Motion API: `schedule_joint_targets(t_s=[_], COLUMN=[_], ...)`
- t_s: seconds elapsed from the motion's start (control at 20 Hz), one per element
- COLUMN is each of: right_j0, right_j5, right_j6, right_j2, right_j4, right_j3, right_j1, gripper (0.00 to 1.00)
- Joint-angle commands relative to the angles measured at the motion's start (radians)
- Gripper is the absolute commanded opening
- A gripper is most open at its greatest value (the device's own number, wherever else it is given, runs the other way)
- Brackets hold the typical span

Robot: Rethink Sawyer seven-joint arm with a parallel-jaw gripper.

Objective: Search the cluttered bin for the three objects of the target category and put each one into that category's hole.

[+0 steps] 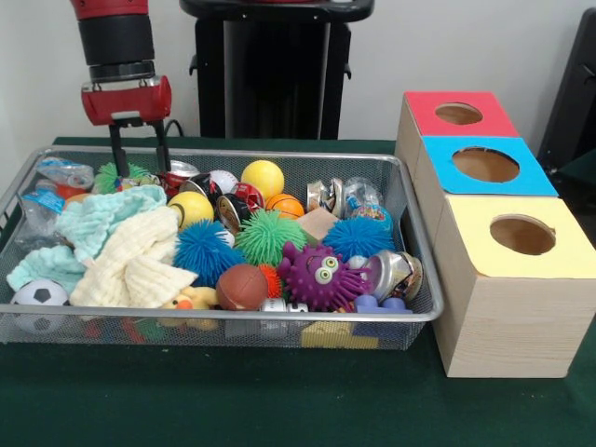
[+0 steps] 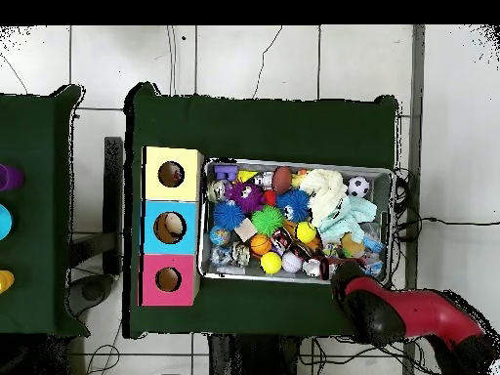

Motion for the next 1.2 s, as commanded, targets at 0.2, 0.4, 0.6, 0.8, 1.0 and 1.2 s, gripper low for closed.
schedule_joint_targets(t_s=[0.2, 0.4, 0.6, 0.8, 1.0, 1.2], right_j0=[0.023, 0.09, 0.132, 0.108, 0.051, 0.016], right_j5=[0.129, 0.048, -0.01, -0.007, 0.045, 0.088], right_j6=[-0.127, -0.051, -0.016, -0.046, -0.112, -0.152], right_j2=[0.078, -0.002, -0.059, -0.046, 0.013, 0.053], right_j4=[0.005, -0.077, -0.131, -0.146, -0.119, -0.084], right_j3=[-0.017, -0.058, -0.089, -0.11, -0.105, -0.091], right_j1=[-0.012, 0.031, 0.051, 0.079, 0.084, 0.072], gripper=[1.0, 1.0, 1.0, 1.0, 1.0, 1.0])
